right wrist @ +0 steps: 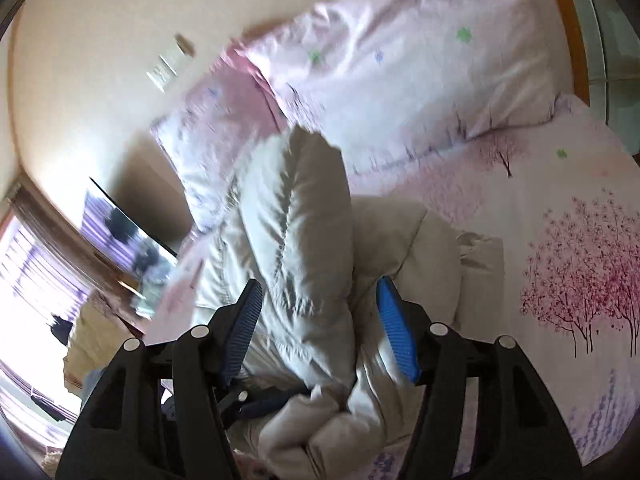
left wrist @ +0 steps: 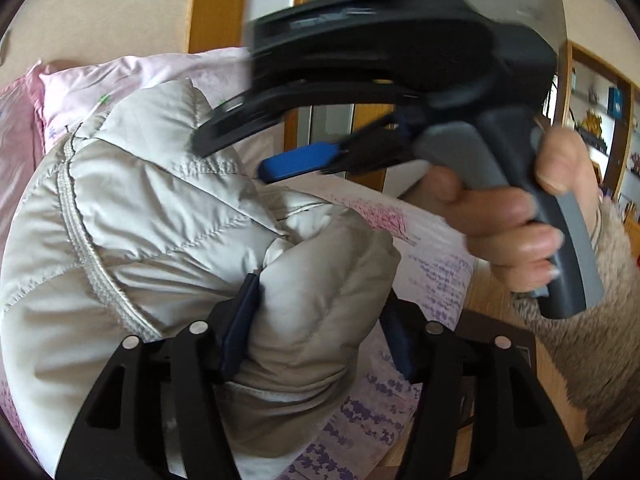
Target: Fold large clothes
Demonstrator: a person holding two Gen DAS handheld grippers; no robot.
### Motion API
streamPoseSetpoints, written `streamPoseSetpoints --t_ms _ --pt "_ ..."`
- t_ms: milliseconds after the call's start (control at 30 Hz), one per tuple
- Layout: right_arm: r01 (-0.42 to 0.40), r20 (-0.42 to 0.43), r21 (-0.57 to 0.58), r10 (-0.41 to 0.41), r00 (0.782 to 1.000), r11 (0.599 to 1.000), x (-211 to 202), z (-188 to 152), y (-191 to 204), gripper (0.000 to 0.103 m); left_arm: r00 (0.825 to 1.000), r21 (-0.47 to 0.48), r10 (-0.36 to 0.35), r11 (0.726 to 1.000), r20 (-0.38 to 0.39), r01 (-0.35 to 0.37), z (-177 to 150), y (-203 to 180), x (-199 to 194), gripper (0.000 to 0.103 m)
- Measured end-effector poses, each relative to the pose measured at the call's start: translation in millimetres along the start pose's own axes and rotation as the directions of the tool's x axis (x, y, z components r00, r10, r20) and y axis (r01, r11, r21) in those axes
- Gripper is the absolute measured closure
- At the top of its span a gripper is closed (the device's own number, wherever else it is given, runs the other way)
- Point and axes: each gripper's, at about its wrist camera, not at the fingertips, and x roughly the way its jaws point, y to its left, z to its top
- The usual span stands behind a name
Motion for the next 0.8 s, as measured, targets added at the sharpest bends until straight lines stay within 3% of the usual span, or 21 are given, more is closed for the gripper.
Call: streamPoseSetpoints --t_ms 67,333,400,467,567,600,667,800 --pt "-0.02 -0.047 0.017 0.021 0.999 1.0 10.5 0.4 -2.3 0.045 1.0 0.008 0.004 1.0 -0.01 -0.004 -0.7 -2.3 2.8 0.044" --pt "-0.05 -0.087 -0.001 0.05 0.995 0.999 23.5 -4.0 -5.8 0.053 0.999 0.025 0.027 0.999 -0.031 -0.026 -4.3 -0.5 9.8 0.043" --pt "-0.05 -0.088 0.001 0.05 0.995 0.999 26.5 -4.8 -8.6 0.063 0.999 0.027 0.033 0.999 -0.032 -0.032 -5.1 0.5 11.1 0.042" --pt "-0.057 -0.08 0.003 0.057 0.995 0.998 28.6 -8.2 -13.5 0.081 0.999 0.032 0.04 0.999 -0.034 -0.038 -2.4 -0.4 16.0 0.041" --pt "-0.076 -0.05 -0.008 0.076 0.996 0.997 26.7 -13.8 -13.9 0.089 0.998 0.041 0.055 0.998 -0.026 -0.054 -1.5 -1.1 12.2 0.037" --pt "-0.08 -0.038 -0.011 0.08 0.996 0.997 25.5 -14.7 -13.2 0.09 0.997 0.051 0.068 0.996 -0.024 -0.067 -0.8 -3.1 7.6 0.036" --pt "-0.087 -0.013 -0.02 0.087 0.996 0.996 22.5 -16.5 -12.4 0.091 0.994 0.072 0.106 0.992 0.0 -0.105 -0.2 -7.0 -4.9 0.023" --pt "-0.104 0.016 0.0 0.104 0.994 0.995 18.2 -16.9 -17.4 0.092 0.973 0.087 0.208 0.972 0.099 -0.216 8.2 3.3 -45.1 0.017"
